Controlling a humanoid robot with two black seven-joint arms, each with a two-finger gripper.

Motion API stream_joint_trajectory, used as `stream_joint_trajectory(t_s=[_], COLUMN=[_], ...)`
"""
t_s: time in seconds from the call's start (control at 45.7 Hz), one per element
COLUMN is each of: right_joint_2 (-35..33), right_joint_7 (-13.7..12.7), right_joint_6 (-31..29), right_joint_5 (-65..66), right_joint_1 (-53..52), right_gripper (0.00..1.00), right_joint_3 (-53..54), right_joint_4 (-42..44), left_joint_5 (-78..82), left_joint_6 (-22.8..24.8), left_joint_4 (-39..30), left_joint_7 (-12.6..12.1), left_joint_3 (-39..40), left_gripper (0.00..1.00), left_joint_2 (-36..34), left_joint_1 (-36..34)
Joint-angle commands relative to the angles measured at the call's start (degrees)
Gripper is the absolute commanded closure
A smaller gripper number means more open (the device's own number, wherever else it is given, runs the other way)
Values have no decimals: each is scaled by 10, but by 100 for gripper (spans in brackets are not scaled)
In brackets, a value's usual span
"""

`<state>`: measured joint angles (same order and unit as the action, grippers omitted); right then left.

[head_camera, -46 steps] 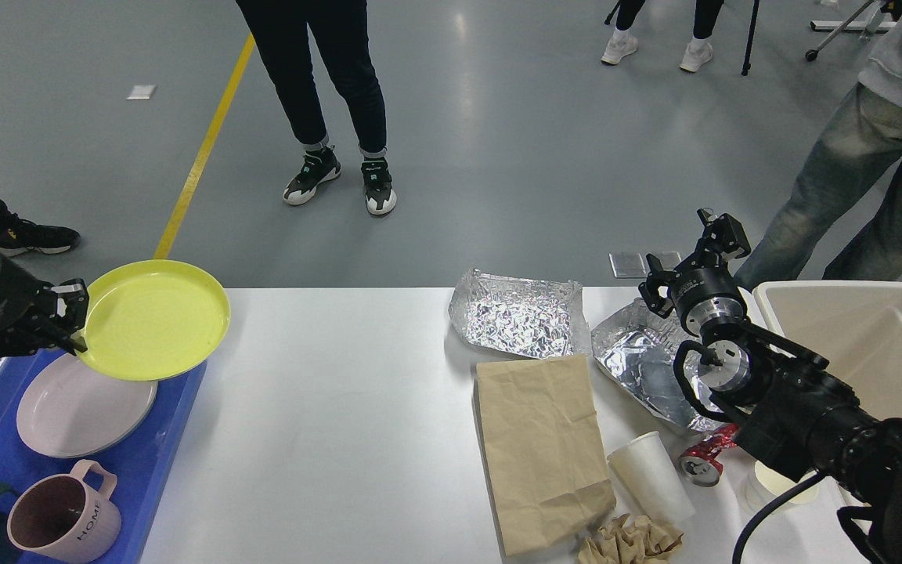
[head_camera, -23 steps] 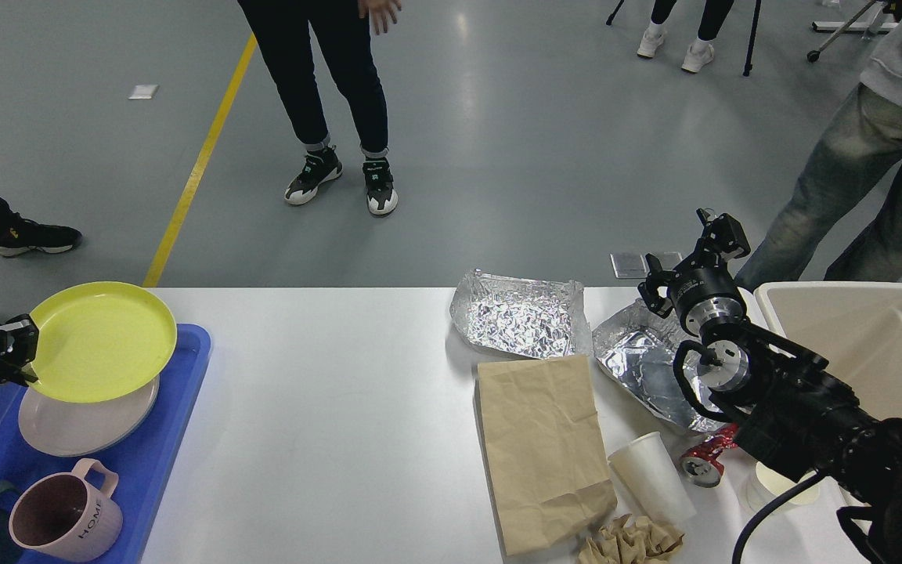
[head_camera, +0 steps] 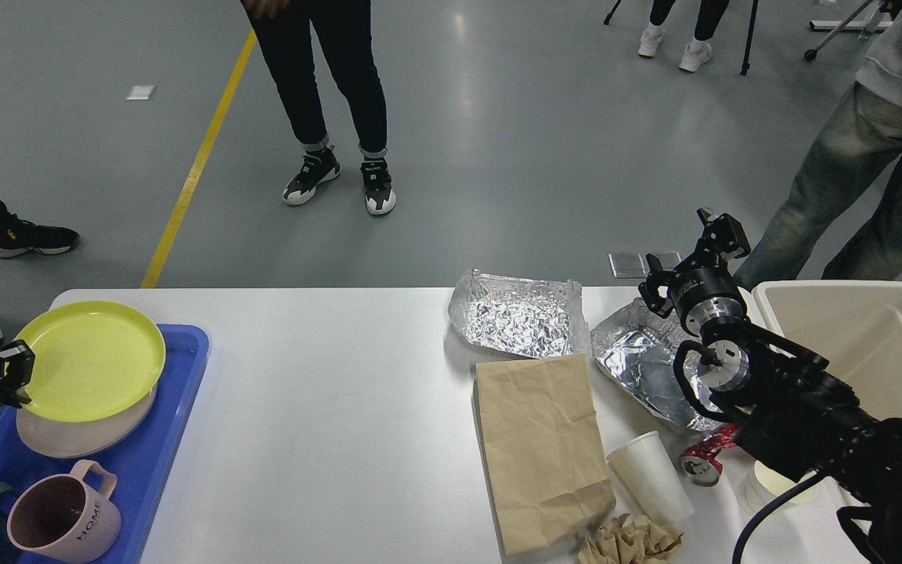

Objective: Tidy desktop
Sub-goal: 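Open the left gripper and withdraw it from the yellow plate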

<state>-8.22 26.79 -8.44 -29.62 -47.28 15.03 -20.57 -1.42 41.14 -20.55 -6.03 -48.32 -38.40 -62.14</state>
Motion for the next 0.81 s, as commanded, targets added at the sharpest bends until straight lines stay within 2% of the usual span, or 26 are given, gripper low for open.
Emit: stream_joint_trajectory(t_s=[0.0, 0.547, 0.788], right_joint_2=[0, 0, 0], right_joint_7=[0, 0, 0], right_joint_6=[0, 0, 0], right_joint_5=[0, 0, 0], right_joint_1=[0, 0, 0], right_gripper=[0, 0, 0], right_joint_3=[0, 0, 0], right_joint_4=[0, 0, 0], left_joint_5=[0, -1, 0], left_joint_6=[2, -4, -35], left_joint_4=[-1, 0, 0], left_joint_7=[0, 1, 1], left_joint_3=[2, 2, 2], left_gripper=[100, 100, 96], left_joint_2=[1, -4, -5], left_joint_1=[5, 12, 14])
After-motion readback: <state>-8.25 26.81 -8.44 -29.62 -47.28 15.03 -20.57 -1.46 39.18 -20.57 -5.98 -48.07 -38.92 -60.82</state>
